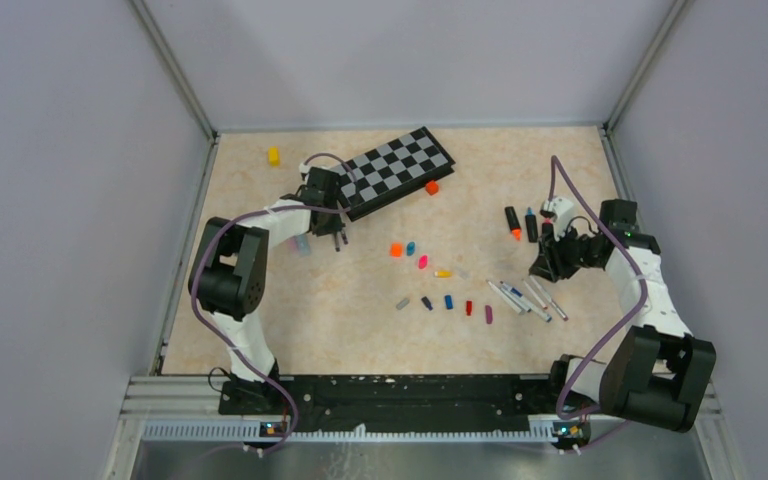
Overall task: Open the pen caps
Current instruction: Pick up the pen from the center of the board, then open the pen cap from the pen.
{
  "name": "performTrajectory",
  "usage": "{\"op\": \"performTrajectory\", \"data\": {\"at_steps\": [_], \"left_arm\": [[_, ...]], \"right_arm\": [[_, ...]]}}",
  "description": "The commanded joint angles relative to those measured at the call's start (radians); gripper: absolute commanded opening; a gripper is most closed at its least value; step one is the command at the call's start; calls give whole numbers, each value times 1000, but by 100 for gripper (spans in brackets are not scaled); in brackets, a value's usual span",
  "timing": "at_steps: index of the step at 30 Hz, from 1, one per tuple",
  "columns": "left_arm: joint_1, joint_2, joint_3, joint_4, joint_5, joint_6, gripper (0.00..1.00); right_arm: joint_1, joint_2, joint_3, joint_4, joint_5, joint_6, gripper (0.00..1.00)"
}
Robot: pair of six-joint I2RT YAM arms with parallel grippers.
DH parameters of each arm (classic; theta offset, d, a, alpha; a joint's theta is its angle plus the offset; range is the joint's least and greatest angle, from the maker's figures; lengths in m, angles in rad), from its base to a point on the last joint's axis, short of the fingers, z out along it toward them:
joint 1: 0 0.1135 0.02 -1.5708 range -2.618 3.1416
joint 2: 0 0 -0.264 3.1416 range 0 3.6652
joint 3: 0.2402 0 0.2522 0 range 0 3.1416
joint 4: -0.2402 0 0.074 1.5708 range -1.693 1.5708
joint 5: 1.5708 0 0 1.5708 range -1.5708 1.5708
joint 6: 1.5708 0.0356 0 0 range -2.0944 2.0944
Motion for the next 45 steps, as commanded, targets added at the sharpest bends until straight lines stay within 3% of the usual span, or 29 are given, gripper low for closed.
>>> {"op": "performTrajectory", "data": {"at_steps": [1, 6, 15, 21, 26, 35, 40, 45], "left_arm": [[9, 6, 4, -75, -52, 14, 25], [11, 16, 9, -106, -58, 22, 24], [16, 8, 0, -115, -29, 28, 7], [17, -102, -35, -109, -47, 33, 1], [17, -278, -137, -37, 60, 34, 0], [17, -616, -377, 244, 427, 52, 0], [9, -720, -522, 594, 720, -74, 0], [-82, -710, -615, 919, 770, -205, 0]], "right_arm": [[-9, -7, 20, 11, -34, -20, 38], [-10, -13, 22, 7, -39, -23, 38], [-9, -23, 22, -3, -47, -33, 38], [-9, -30, 19, -12, -68, -47, 38], [-9, -45, 16, -21, -112, -66, 38], [40, -128, 12, -17, -220, -146, 38], [160, -130, 47, -2, -310, -153, 43], [310, -67, 91, 52, -440, -59, 45]]}}
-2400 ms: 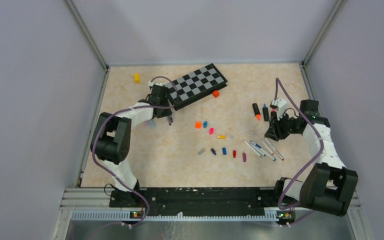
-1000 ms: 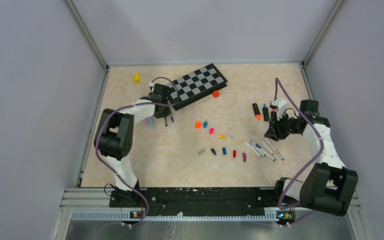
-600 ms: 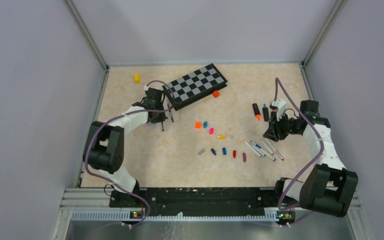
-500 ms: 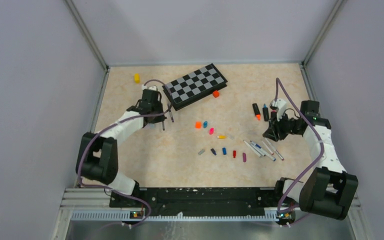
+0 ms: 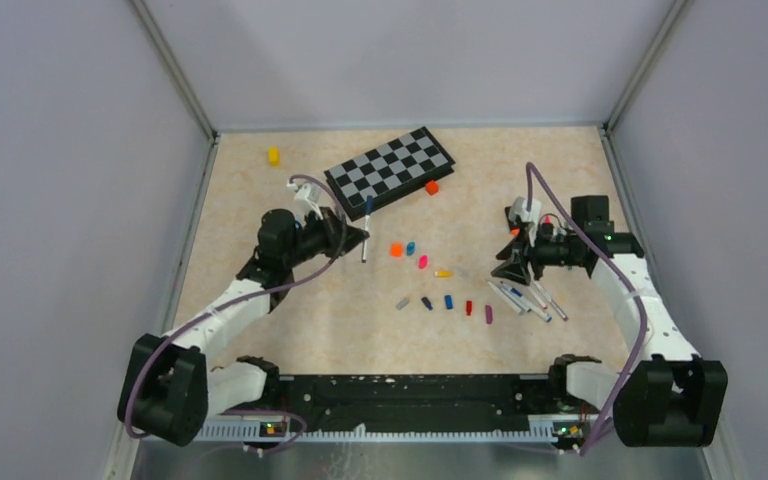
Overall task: Open the pen caps
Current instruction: Open the pen cap from the pen.
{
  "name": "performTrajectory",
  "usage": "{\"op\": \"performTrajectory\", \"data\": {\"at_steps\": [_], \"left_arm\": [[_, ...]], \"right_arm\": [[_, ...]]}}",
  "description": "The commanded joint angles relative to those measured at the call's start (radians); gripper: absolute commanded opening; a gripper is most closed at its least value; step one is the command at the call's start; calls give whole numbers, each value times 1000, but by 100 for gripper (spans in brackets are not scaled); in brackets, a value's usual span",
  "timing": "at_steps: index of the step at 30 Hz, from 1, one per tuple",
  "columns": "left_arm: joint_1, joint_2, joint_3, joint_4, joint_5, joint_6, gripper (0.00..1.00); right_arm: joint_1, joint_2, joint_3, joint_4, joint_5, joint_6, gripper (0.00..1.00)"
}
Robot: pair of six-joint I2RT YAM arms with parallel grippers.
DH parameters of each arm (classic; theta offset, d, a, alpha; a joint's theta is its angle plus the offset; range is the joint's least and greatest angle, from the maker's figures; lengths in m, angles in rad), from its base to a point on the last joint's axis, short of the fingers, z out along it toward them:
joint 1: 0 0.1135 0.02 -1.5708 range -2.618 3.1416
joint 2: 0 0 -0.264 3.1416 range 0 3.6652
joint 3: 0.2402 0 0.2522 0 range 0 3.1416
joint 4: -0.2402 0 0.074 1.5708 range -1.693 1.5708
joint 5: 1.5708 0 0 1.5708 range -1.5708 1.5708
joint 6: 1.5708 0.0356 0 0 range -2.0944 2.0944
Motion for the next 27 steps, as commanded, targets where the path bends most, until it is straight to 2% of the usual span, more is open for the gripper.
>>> {"op": "performTrajectory", "data": {"at_steps": [1, 3, 5, 9, 11, 14, 17, 18, 22, 27], "left_arm": [[-99, 12, -41, 387, 108, -113, 0], [-192, 41, -22, 421, 61, -103, 0], [-255, 80, -3, 450, 20, -100, 0], [-339, 167, 17, 566, -46, -136, 0], [-371, 207, 30, 603, -82, -152, 0], [-416, 249, 54, 610, -144, -159, 0], [-451, 277, 72, 612, -213, -159, 0], [-462, 285, 78, 612, -233, -163, 0], [-499, 311, 105, 607, -295, -163, 0], [-537, 343, 134, 590, -325, -166, 0]], "right_arm": [[140, 59, 93, 79, -164, 67, 45], [177, 93, 119, 118, -188, 126, 45], [191, 111, 123, 219, -247, 261, 45], [197, 116, 38, 661, -314, 736, 46], [196, 116, -15, 834, -303, 900, 47], [197, 100, -129, 1125, -262, 1161, 49], [196, 89, -263, 1498, -151, 1566, 52], [196, 90, -293, 1575, -111, 1653, 53], [197, 101, -365, 1806, -50, 1802, 54], [197, 96, -401, 1883, 13, 1859, 53]]}}
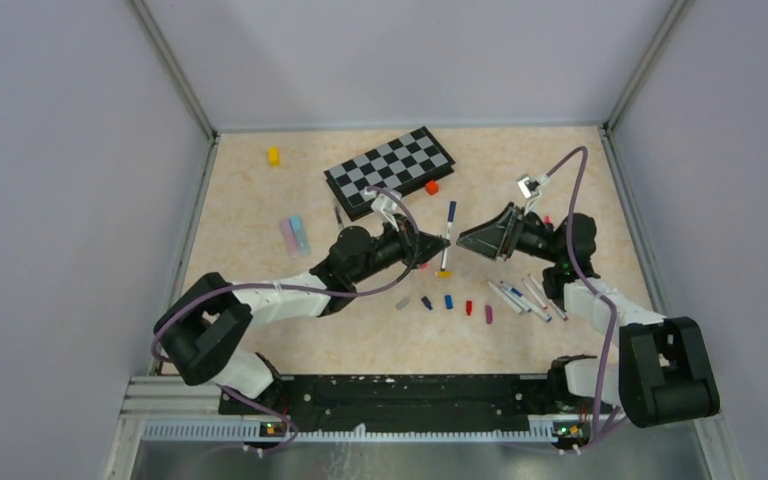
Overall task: Open the pen caps
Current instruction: Open the pen cap from the pen.
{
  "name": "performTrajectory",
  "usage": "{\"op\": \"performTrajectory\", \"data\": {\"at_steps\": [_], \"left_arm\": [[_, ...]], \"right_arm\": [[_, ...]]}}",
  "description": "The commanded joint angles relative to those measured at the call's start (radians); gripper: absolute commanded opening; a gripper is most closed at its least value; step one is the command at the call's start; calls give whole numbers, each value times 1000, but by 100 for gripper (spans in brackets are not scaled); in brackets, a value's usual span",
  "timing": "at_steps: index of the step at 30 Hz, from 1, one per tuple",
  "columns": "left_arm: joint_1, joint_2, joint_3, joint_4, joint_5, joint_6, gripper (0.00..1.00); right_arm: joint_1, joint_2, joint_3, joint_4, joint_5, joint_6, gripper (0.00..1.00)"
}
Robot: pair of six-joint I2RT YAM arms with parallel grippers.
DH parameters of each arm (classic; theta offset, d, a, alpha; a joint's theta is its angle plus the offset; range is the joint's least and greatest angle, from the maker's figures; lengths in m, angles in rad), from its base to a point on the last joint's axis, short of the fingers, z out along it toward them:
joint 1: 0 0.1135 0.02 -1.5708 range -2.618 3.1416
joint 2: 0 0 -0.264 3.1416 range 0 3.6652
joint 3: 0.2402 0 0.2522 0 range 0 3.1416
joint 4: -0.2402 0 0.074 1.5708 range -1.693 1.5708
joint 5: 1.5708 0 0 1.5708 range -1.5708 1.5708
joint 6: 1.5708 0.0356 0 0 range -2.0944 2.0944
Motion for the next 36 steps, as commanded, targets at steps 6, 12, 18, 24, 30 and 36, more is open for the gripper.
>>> {"op": "performTrajectory", "data": {"at_steps": [6, 12, 18, 24, 30, 36], "left_arm": [[-50, 42, 69, 61, -57, -13, 0], [-63, 55, 71, 72, -54, -15, 0], [-71, 67, 76, 81, -52, -23, 0], [-76, 67, 80, 79, -52, -20, 0], [-82, 63, 86, 76, -48, -12, 0], [-86, 66, 93, 76, -28, 0, 2]], "right_arm": [[6, -23, -41, 244, 146, 169, 52], [10, -13, -35, 153, 174, 125, 47], [26, -6, -37, 131, 181, 102, 38], [47, 3, -33, 105, 187, 72, 28], [63, 10, -24, 54, 196, 38, 28], [68, 7, -24, 82, 188, 22, 0]]}}
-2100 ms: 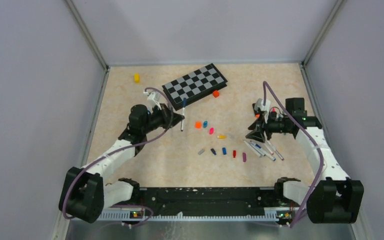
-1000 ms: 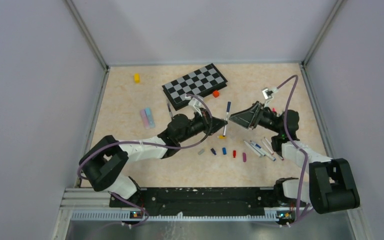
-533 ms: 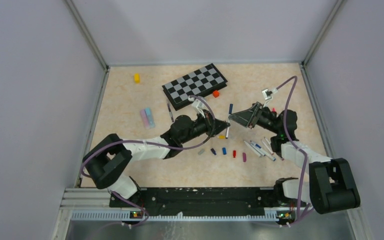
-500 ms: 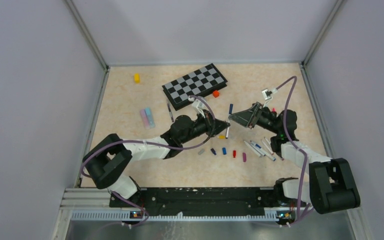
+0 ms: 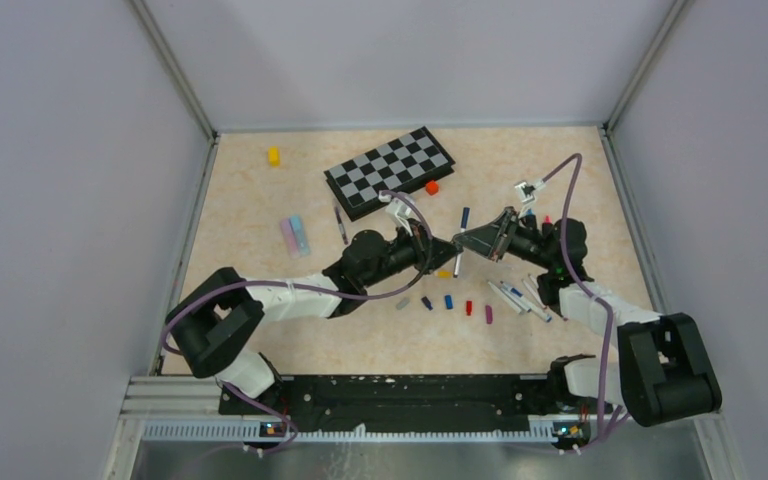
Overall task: Open the pen caps
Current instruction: Open the pen cap from the pen.
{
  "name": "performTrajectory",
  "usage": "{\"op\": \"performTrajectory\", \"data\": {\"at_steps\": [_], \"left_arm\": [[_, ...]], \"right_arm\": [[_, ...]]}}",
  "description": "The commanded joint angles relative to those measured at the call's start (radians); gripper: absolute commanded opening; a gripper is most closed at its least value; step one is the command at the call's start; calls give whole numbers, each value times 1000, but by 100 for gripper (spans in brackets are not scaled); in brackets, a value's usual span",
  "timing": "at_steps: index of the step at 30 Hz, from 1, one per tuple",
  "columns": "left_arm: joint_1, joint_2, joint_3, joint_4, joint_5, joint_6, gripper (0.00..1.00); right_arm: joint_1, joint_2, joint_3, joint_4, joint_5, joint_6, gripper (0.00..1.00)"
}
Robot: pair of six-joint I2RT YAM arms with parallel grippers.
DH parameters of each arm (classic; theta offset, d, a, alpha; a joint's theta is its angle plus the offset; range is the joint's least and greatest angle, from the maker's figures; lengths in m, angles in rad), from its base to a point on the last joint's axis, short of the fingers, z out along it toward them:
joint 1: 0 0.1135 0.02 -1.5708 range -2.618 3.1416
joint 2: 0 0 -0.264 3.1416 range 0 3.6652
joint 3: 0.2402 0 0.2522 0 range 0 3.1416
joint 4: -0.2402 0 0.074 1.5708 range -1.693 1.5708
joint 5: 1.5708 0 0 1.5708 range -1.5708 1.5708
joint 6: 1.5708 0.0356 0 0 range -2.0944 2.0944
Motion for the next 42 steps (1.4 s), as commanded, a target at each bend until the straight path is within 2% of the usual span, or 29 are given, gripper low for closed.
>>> {"op": "performTrajectory", "data": {"at_steps": [1, 6, 9, 14, 15, 19, 22, 26, 30, 38, 42], "left_arm": [[-7, -7, 43, 60, 23, 23, 5], [-6, -62, 5, 59, 59, 109, 36], [-4, -133, -49, 67, 58, 197, 56], [6, -259, -124, 62, 47, 341, 97], [10, -273, -128, 55, 56, 346, 98], [48, -270, -87, -12, 158, 321, 99], [58, -230, -58, -4, 213, 275, 99], [61, -153, -10, 26, 236, 194, 80], [60, -106, 19, 35, 197, 97, 68], [37, -91, 37, -52, 44, 9, 59], [19, -76, 46, -59, 23, -6, 56]], "right_arm": [[11, -4, 17, 46, 1, -35, 0], [7, -13, 35, 53, -47, -71, 0], [0, -17, 89, -78, -119, -177, 0], [-2, -16, 203, -452, -371, -652, 0], [-2, -18, 220, -538, -422, -747, 0], [-3, -28, 256, -728, -544, -965, 0], [-2, -28, 272, -814, -581, -1038, 0], [-2, -27, 268, -814, -584, -1037, 0], [-1, -27, 267, -822, -548, -1037, 0], [-1, -28, 269, -835, -483, -1040, 0], [1, -27, 267, -822, -467, -1028, 0]]}}
